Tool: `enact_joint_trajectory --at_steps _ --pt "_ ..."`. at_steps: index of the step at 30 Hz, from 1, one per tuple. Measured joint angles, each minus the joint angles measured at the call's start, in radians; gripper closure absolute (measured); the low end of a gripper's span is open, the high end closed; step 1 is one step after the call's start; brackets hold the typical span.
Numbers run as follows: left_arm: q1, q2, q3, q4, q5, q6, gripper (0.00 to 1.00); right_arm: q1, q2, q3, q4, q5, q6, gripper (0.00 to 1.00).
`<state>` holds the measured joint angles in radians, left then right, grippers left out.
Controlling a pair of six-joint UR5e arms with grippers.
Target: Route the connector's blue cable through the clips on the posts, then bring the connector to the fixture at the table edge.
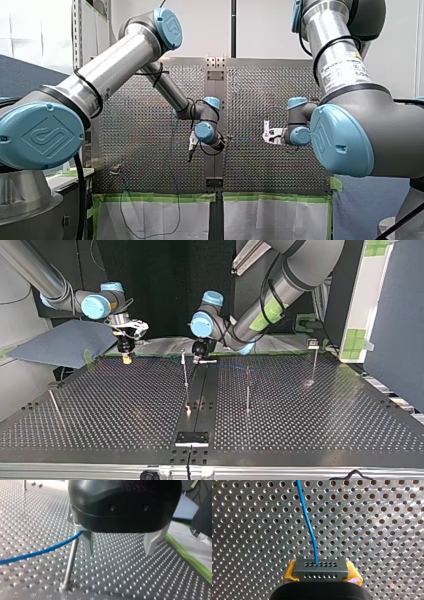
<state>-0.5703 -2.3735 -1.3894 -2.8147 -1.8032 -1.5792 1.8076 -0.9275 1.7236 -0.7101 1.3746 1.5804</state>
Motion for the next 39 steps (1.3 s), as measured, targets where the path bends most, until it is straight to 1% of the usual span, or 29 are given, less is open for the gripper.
enact_joint_trajectory --at_steps 3,7,13,16,21,27,32,39 --pt "-0.006 0.006 -0.005 -0.002 0.002 0.002 0.0 0.0 0.0 0.0 0.001 0.0 0.0 1.0" --pt "-0.015 0.031 -0.026 0.003 -0.023 0.004 0.0 0.0 0.0 0.0 0.003 0.0 0.0 1.0" --pt "-0.019 0.045 -0.033 0.004 -0.069 0.002 0.0 0.002 0.0 0.0 0.006 0.0 0.0 1.0" --pt "-0.024 0.048 -0.034 0.003 -0.078 0.002 0.0 0.001 0.0 0.0 0.006 0.0 0.0 1.0" --pt "-0.037 0.054 -0.038 0.004 -0.08 0.002 0.0 0.0 0.0 0.0 0.006 0.0 0.0 1.0" --pt "-0.053 0.091 -0.057 0.013 -0.069 0.003 0.0 -0.001 0.0 0.0 0.007 0.0 0.0 1.0" --pt "-0.065 0.125 -0.089 0.016 -0.064 0.005 0.0 -0.002 0.0 0.0 0.01 0.0 0.0 1.0" --pt "-0.075 0.134 -0.132 0.007 -0.054 0.012 0.0 -0.001 0.0 0.001 0.012 0.0 0.0 1.0"
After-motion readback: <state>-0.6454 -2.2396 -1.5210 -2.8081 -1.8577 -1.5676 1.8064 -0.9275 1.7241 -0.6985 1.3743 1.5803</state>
